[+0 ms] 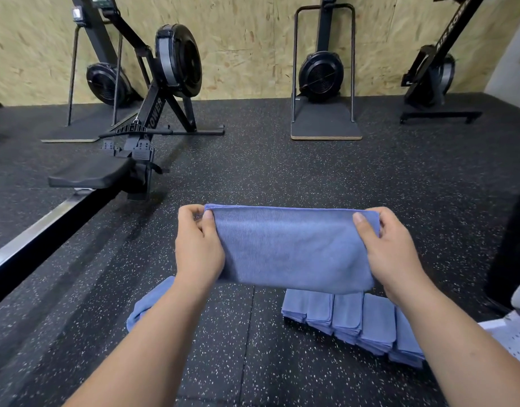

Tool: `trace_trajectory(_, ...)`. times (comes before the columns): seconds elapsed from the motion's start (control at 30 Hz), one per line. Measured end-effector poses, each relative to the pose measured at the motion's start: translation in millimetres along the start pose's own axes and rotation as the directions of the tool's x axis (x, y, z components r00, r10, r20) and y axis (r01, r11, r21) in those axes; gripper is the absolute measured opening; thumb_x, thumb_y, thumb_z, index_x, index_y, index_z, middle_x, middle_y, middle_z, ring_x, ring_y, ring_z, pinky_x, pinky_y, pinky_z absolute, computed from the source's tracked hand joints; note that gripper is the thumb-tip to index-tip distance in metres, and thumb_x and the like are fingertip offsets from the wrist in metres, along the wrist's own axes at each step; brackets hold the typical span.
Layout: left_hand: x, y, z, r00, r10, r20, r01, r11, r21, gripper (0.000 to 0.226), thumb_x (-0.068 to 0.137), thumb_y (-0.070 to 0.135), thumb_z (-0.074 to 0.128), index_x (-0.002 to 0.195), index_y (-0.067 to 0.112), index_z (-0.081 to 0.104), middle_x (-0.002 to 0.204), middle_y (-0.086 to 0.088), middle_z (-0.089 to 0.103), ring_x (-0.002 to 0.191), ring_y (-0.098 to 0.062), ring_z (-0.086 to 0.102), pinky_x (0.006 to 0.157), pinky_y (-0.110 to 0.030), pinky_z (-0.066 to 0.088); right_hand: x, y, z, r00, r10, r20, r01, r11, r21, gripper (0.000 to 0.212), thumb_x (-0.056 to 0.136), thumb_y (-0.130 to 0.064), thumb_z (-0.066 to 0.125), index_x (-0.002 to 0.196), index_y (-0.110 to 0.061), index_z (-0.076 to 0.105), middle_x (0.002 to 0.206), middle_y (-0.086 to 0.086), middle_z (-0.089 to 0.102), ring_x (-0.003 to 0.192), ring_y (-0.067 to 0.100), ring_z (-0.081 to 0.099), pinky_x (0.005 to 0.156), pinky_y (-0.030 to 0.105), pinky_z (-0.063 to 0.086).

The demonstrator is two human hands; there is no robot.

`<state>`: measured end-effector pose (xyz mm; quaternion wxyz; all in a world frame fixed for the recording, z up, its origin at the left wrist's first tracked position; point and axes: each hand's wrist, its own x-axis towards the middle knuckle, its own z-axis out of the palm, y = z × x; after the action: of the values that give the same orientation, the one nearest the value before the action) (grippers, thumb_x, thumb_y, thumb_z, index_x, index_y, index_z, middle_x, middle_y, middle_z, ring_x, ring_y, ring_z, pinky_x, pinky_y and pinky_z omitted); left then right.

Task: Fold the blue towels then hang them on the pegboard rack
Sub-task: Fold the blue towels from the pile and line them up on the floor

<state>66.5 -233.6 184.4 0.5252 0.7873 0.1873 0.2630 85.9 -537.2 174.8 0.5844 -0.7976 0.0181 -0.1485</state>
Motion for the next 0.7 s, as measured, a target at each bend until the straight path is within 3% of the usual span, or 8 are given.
trace_trajectory(0.13,1.9,-2.3,3.0,0.993,-0.122,0.000,0.121,0.988,-0.095,0.012,0.108,0.035,0.054,0.118,0.027,0.056,0.089,0.011,0.069,0.087,-0.008,0.062,0.072,-0.033,0.042,-0.6,0.4,-3.6,0.996,-0.046,-0.078,0.034,0.988,-0.148,0.026,0.101,-0.050,0.064,0.089,-0.027,0.062,0.078,0.012,0.065,0.067,0.022,0.052,0.067,0.042,0.046)
trace_trajectory(0.2,2.5,-4.9,3.8,0.984,-0.176,0.002,0.174,0.976,-0.129,0.015,0.107,0.035,0.057,0.120,0.028,0.058,0.092,0.014,0.067,0.089,-0.004,0.060,0.071,-0.029,0.041,-0.3,-0.4,-5.5,0.996,0.001,-0.091,-0.011,0.994,-0.112,0.027,0.097,-0.052,0.069,0.089,-0.026,0.067,0.073,0.002,0.068,0.067,0.018,0.055,0.067,0.039,0.046)
trace_trajectory(0.33,6.5,-11.9,3.5,0.972,-0.232,0.028,0.234,0.964,-0.129,0.020,0.105,0.038,0.061,0.121,0.027,0.064,0.100,0.016,0.063,0.090,0.000,0.057,0.070,-0.024,0.040,5.0,2.9,-8.0,0.968,0.250,0.018,-0.251,0.963,0.099,0.029,0.088,-0.049,0.083,0.107,-0.030,0.075,0.097,-0.007,0.080,0.098,0.017,0.075,0.090,0.042,0.058)
trace_trajectory(0.43,11.7,-17.3,1.4,0.949,-0.281,0.143,0.299,0.946,-0.122,0.033,0.100,0.041,0.070,0.128,0.026,0.065,0.111,0.008,0.068,0.100,-0.013,0.062,0.079,-0.030,0.043,11.0,10.4,-14.6,0.940,0.320,0.120,-0.337,0.925,0.174,0.042,0.086,-0.039,0.087,0.124,-0.035,0.070,0.107,-0.006,0.081,0.107,0.017,0.076,0.100,0.048,0.058)
trace_trajectory(0.5,12.1,-19.9,0.4,0.928,-0.282,0.243,0.323,0.934,-0.151,0.044,0.096,0.029,0.077,0.136,0.024,0.061,0.103,0.004,0.073,0.092,-0.013,0.064,0.080,-0.032,0.047,11.8,11.3,-19.2,0.950,0.291,0.109,-0.308,0.928,0.208,0.051,0.090,-0.027,0.085,0.134,-0.039,0.064,0.119,-0.007,0.078,0.113,0.011,0.073,0.103,0.044,0.057)
trace_trajectory(0.57,11.6,-20.8,-1.5,0.933,-0.241,0.266,0.287,0.946,-0.151,0.049,0.096,0.017,0.078,0.140,0.024,0.059,0.103,0.002,0.076,0.092,-0.014,0.068,0.079,-0.032,0.051,10.6,8.2,-22.9,0.977,0.209,0.040,-0.213,0.960,0.182,0.055,0.093,-0.016,0.081,0.139,-0.042,0.062,0.130,-0.011,0.072,0.116,0.003,0.067,0.099,0.030,0.052)
trace_trajectory(0.63,10.8,-19.2,-3.3,0.966,-0.157,0.206,0.183,0.976,-0.115,0.049,0.095,0.015,0.077,0.138,0.031,0.060,0.109,0.007,0.077,0.100,-0.013,0.071,0.081,-0.031,0.053,9.0,2.2,-24.9,0.992,0.129,-0.014,-0.125,0.981,0.151,0.051,0.096,-0.012,0.077,0.135,-0.042,0.066,0.130,-0.016,0.071,0.107,-0.004,0.065,0.090,0.020,0.047)
trace_trajectory(0.7,9.7,-15.6,-5.0,0.989,-0.073,0.126,0.086,0.991,-0.105,0.046,0.094,0.018,0.078,0.132,0.039,0.063,0.108,0.014,0.077,0.100,-0.011,0.070,0.084,-0.031,0.054,8.5,-0.5,-24.3,0.997,0.078,-0.022,-0.073,0.982,0.176,0.042,0.099,-0.008,0.071,0.129,-0.037,0.070,0.121,-0.016,0.076,0.105,0.002,0.071,0.092,0.022,0.050)
